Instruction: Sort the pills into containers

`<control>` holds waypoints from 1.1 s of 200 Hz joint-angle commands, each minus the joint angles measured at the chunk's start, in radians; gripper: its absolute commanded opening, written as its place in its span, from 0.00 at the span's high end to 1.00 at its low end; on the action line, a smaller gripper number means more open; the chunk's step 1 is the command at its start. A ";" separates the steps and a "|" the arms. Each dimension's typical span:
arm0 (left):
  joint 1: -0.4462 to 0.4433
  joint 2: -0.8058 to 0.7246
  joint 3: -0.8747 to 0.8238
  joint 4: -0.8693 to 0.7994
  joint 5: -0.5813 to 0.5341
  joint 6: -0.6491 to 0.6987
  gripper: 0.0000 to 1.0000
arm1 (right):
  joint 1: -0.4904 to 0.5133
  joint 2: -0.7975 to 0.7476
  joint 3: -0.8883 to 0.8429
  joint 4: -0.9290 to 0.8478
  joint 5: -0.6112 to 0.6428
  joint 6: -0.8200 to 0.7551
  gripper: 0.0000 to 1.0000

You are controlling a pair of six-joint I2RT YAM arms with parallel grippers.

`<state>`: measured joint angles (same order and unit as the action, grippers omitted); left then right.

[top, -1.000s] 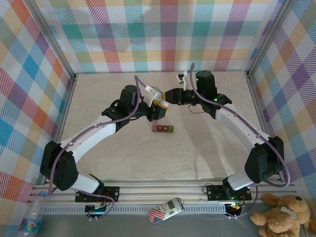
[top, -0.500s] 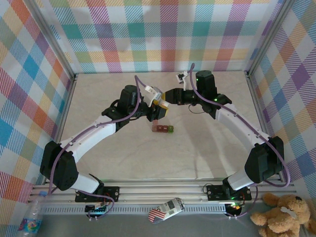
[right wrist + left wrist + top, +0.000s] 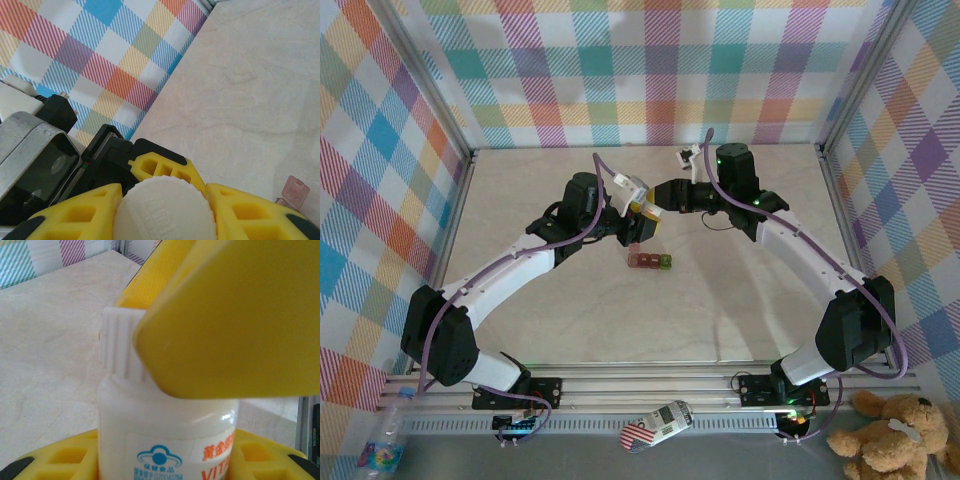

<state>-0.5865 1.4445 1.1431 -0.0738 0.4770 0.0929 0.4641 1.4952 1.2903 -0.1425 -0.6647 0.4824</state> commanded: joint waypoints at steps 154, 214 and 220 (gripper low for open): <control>0.011 -0.007 0.005 0.071 0.016 -0.023 1.00 | -0.096 -0.070 -0.075 0.079 -0.083 0.025 0.67; 0.012 -0.012 -0.005 0.088 0.003 -0.039 1.00 | -0.096 -0.080 -0.097 0.110 -0.074 0.052 0.61; 0.011 -0.012 -0.005 0.089 0.003 -0.039 1.00 | -0.096 -0.080 -0.095 0.105 -0.073 0.051 0.60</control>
<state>-0.5934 1.4490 1.1423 -0.0257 0.5137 0.0891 0.4019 1.4425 1.2053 -0.0376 -0.7532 0.5198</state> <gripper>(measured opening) 0.443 0.392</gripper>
